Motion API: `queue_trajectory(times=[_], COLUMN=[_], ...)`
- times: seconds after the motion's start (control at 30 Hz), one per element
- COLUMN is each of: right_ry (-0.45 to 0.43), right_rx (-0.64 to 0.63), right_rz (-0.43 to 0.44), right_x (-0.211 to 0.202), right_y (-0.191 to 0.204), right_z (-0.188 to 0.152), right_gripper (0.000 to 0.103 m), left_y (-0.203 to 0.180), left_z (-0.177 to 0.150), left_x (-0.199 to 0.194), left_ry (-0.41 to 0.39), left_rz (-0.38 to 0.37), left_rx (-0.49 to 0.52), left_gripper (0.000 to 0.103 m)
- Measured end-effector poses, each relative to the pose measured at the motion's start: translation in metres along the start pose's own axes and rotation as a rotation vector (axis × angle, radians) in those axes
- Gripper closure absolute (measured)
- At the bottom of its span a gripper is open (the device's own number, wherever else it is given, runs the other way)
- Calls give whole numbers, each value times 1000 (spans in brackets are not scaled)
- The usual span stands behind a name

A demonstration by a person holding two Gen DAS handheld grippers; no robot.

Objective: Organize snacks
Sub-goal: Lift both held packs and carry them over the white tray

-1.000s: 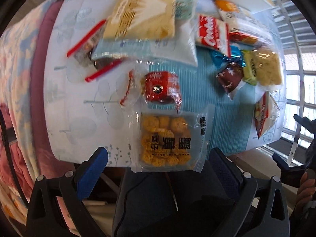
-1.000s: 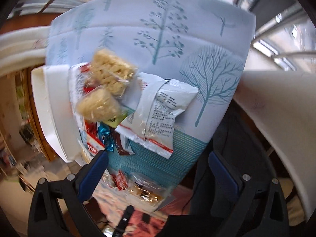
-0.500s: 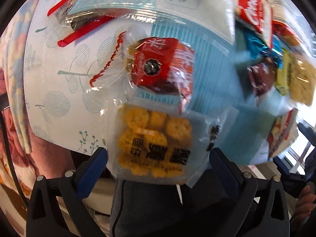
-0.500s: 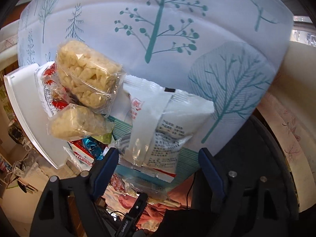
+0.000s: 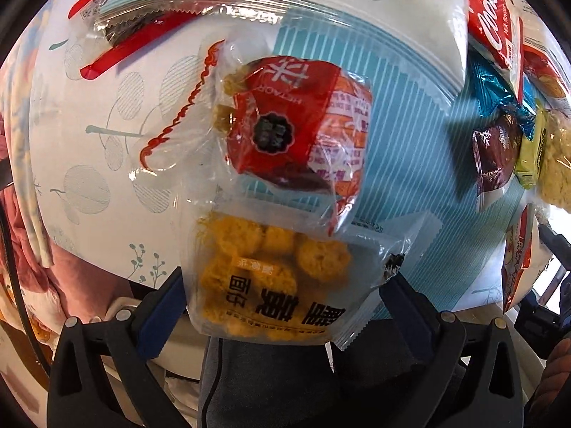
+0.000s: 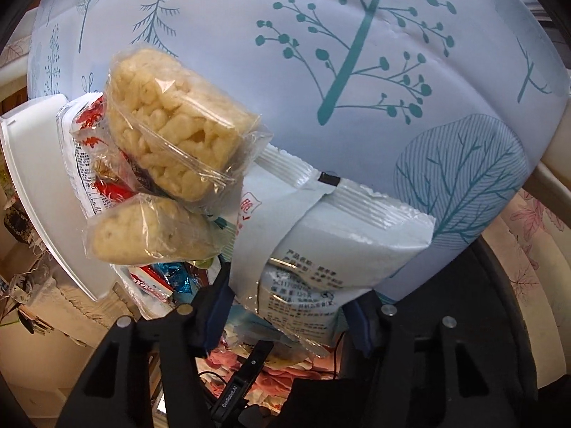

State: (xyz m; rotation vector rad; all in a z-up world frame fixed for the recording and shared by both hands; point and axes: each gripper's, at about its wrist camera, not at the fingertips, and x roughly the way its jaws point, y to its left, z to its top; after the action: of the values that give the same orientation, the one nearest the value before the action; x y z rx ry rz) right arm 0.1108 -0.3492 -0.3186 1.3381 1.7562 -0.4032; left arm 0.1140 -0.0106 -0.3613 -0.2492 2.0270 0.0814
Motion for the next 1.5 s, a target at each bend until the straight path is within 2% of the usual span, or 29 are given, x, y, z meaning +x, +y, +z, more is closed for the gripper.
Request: queue_trajectory(times=[0.13, 0.23, 0.33, 0.5, 0.73, 1.03, 1.2, 1.5], right_ry=[-37, -70, -111, -187, -261, -351, -424, -578], right_rx=[-9, -11, -21, -69, -142, -279, -406, -648], right_rz=[5, 3, 4, 11, 35, 87, 103, 169], right_x=[-3, -7, -9, -13, -8, -19, -34, -84], right_y=[-6, -11, -13, -12, -9, 12, 43, 105], right_z=[-5, -22, -38, -71, -123, -173, -195, -208], right_gripper=[51, 51, 51, 51, 51, 51, 51, 51], left_y=[15, 21, 24, 41, 69, 98, 82, 42], left_z=[-3, -5, -10, -18, -34, -56, -61, -58], left_x=[2, 0, -5, -13, -49, -146, -206, -290], left_ry=[-6, -18, -37, -61, -121, -289, -426, -649], left_rz=[-33, -57, -39, 16, 11, -42, -59, -57], left_rx=[20, 53, 104, 165, 237, 303, 326, 369], left_gripper=[10, 16, 20, 22, 22, 22, 21, 21])
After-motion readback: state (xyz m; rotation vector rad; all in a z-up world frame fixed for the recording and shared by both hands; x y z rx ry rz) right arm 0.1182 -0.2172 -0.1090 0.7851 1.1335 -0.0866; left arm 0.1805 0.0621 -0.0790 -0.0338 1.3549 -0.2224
